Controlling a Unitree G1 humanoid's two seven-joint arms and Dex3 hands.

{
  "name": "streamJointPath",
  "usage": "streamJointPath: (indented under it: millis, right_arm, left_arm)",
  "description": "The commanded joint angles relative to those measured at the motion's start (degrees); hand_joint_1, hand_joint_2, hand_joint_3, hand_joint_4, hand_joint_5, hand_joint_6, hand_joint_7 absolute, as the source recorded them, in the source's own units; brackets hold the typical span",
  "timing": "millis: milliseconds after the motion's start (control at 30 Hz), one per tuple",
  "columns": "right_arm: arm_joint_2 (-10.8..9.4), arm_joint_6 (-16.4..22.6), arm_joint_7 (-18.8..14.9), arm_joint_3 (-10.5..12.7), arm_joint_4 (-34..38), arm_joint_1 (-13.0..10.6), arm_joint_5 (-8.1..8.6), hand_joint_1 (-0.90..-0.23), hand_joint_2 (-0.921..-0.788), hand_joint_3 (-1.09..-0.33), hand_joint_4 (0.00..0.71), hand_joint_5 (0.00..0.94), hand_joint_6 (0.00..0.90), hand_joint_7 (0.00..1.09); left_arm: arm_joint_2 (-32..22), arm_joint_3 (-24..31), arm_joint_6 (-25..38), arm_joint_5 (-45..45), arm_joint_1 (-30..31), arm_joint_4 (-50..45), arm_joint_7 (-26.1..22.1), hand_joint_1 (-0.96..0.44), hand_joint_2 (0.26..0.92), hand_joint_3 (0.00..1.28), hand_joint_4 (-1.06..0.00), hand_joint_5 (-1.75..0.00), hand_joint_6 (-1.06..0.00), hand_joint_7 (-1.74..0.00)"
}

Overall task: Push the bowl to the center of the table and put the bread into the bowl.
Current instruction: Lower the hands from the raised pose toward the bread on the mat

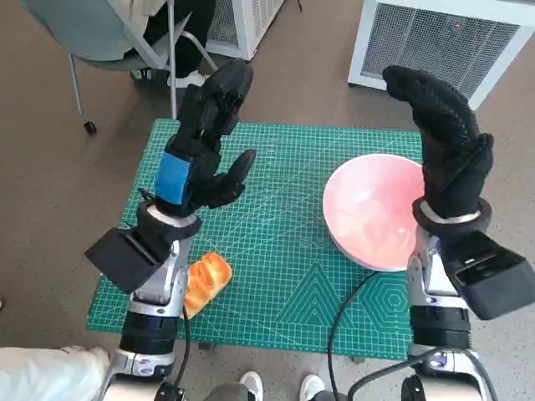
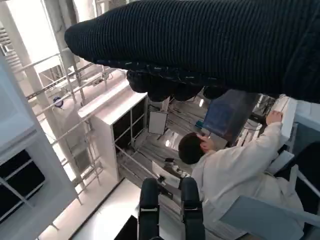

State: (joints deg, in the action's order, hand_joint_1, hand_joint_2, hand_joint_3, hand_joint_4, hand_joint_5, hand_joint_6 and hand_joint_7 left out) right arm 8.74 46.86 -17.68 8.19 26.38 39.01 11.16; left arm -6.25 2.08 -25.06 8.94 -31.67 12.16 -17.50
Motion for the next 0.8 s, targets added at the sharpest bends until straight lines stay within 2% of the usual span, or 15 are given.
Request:
streamJointPath:
  millis: [33, 267, 400, 533, 600, 633, 733, 800]
  right_arm:
    - [0.00, -0.12, -0.05, 0.13, 1.27, -1.48, 0.28, -0.620, -0.921, -0.753, 0.381, 0.000, 0.243, 0.31]
    - [0.46, 0.28, -0.33, 0.41, 1.78, -1.79, 0.49, -0.623, -0.921, -0.753, 0.381, 0.000, 0.241, 0.31]
    - [1.83, 1.25, -1.37, 1.64, 3.28, -2.23, 1.81, -0.616, -0.921, -0.750, 0.376, 0.000, 0.236, 0.30]
    - [3.85, 3.34, -2.12, 4.05, 6.96, -2.37, 3.18, -0.605, -0.921, -0.757, 0.366, 0.000, 0.231, 0.30]
    - [4.46, 4.53, -1.08, 5.02, 8.35, -2.49, 2.49, -0.601, -0.921, -0.770, 0.362, 0.000, 0.226, 0.30]
    - [4.80, 5.19, 0.22, 5.81, 9.21, -2.66, 1.63, -0.600, -0.921, -0.774, 0.362, 0.000, 0.224, 0.31]
    - [5.46, 6.55, 3.57, 7.70, 11.40, -3.01, -0.42, -0.592, -0.921, -0.810, 0.356, 0.000, 0.133, 0.46]
    - [5.96, 7.09, 6.40, 8.92, 13.08, -3.25, -2.05, -0.589, -0.921, -0.820, 0.356, 0.001, 0.103, 0.51]
  left_arm:
    - [0.07, 0.26, -0.14, -0.09, -0.53, -0.11, 0.45, -0.40, 0.921, 0.56, -0.19, -0.01, 0.00, -0.62]
    - [0.11, 0.30, -0.48, -0.17, -0.49, 0.06, 0.58, -0.40, 0.921, 0.56, -0.19, -0.01, 0.00, -0.62]
    - [0.11, 0.28, -0.47, -0.16, -0.44, -0.07, 0.68, -0.40, 0.921, 0.56, -0.19, -0.01, 0.00, -0.61]
    - [0.14, 0.33, -0.57, 0.10, -0.09, -0.18, 0.54, -0.39, 0.921, 0.56, -0.19, -0.01, 0.00, -0.60]
    - [0.16, 0.40, -0.67, 0.27, -0.03, -0.06, 0.43, -0.39, 0.921, 0.56, -0.19, -0.01, 0.00, -0.60]
    - [0.16, 0.45, -0.75, 0.36, 0.05, 0.04, 0.35, -0.39, 0.921, 0.56, -0.19, -0.01, 0.00, -0.60]
    - [0.22, 0.54, -0.87, 0.48, 0.29, 0.11, 0.24, -0.39, 0.921, 0.56, -0.20, -0.01, 0.00, -0.60]
    - [0.26, 0.55, -0.90, 0.53, 0.49, 0.05, 0.18, -0.39, 0.921, 0.56, -0.20, -0.01, 0.00, -0.60]
